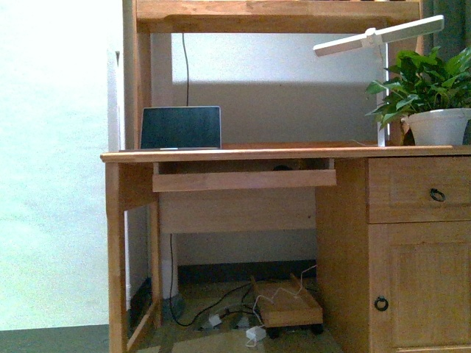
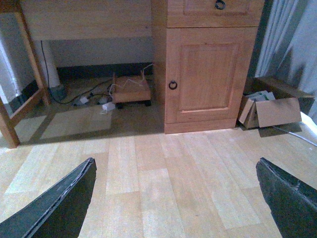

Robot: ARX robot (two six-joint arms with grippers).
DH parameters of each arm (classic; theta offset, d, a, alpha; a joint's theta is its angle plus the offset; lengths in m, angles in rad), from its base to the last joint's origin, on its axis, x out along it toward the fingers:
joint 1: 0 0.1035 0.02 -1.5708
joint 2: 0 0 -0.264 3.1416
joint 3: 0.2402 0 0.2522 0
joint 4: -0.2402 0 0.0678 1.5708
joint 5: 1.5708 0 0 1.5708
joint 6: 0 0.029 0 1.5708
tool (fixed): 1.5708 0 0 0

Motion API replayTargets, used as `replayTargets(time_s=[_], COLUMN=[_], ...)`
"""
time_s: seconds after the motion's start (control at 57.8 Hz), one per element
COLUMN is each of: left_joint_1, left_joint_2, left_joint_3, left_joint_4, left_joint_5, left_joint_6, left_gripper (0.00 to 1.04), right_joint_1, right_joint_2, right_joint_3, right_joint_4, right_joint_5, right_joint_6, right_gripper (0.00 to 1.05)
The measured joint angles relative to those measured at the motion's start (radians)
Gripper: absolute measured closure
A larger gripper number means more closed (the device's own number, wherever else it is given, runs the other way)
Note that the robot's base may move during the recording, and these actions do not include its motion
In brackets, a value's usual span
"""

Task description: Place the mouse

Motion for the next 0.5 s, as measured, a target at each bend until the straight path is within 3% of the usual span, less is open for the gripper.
replayTargets(time_s=[0.502], left_joint_1=[0.0], left_joint_2=[0.0], left_joint_3=[0.0], left_joint_4=[0.0], left_joint_5=[0.0], left_joint_6=[0.0], left_gripper=[0.08], right_joint_1=[0.0], right_joint_2=[0.0], right_joint_3=[0.0], right_joint_4=[0.0], right_joint_5=[0.0], right_joint_6=[0.0], right_gripper=[0.07])
